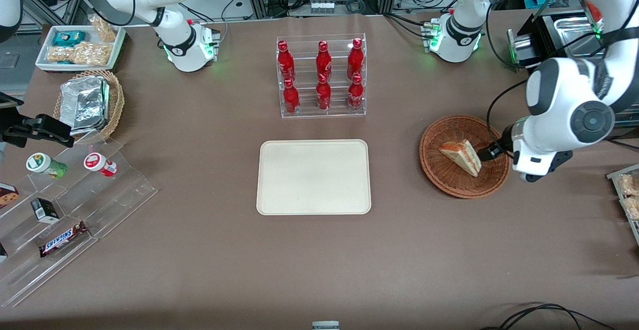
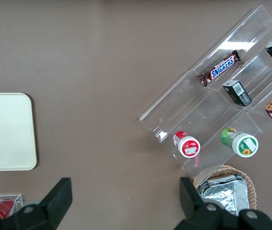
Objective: Place sandwich from basket to tray
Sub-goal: 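Lower the left gripper and close it on the wrapped sandwich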
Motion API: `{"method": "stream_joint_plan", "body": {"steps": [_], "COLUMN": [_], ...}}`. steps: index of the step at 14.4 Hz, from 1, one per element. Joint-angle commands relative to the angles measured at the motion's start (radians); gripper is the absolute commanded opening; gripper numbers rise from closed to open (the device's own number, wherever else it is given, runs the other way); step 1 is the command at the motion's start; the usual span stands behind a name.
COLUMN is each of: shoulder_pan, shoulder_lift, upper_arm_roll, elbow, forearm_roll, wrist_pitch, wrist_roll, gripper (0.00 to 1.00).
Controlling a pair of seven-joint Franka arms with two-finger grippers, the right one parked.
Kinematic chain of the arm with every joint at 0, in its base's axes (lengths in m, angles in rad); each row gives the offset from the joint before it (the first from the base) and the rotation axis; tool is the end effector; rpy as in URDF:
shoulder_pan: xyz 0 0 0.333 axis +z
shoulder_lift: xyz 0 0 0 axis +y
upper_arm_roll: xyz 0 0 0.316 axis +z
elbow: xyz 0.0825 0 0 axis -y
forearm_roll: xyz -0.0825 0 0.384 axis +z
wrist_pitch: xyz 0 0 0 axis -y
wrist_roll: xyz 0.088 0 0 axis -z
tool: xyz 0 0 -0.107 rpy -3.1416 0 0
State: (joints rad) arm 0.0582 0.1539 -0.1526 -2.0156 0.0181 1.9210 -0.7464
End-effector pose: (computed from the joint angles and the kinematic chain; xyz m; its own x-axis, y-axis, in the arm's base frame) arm 0.5504 -0.0492 0.3599 0.7777 0.6009 -0.1848 0.5795 -0.7992 -0.1596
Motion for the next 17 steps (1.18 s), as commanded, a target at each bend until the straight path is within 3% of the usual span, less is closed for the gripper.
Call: {"method": "stream_joint_plan", "body": {"steps": [1,4,13,14,15,16,17], "shoulder_pan": [0.002,-0.005,-0.041,-0.041,-0.043,-0.054,-0.057], "shoulder_lift": [-0.024,0.029,0.099,0.098,0.101,0.102,0.101], "upper_arm_roll": [-0.004,-0.007,-0.008,-0.008,-0.008,-0.008,-0.008], "elbow": [-0.135,-0.179,-0.293,-0.299,-0.299,-0.299,-0.298], "forearm_roll": [-0.026,-0.026,-0.024,-0.024,-0.024,-0.024,-0.023], "wrist_pitch": [0.198,0.321,0.493,0.493,0.493,0.493,0.490], "wrist_roll": [-0.210,-0.341,-0.370,-0.386,-0.418,-0.429,-0.427], "gripper": [1.00,1.00,1.00,0.79,0.35,0.14,0.09]}}
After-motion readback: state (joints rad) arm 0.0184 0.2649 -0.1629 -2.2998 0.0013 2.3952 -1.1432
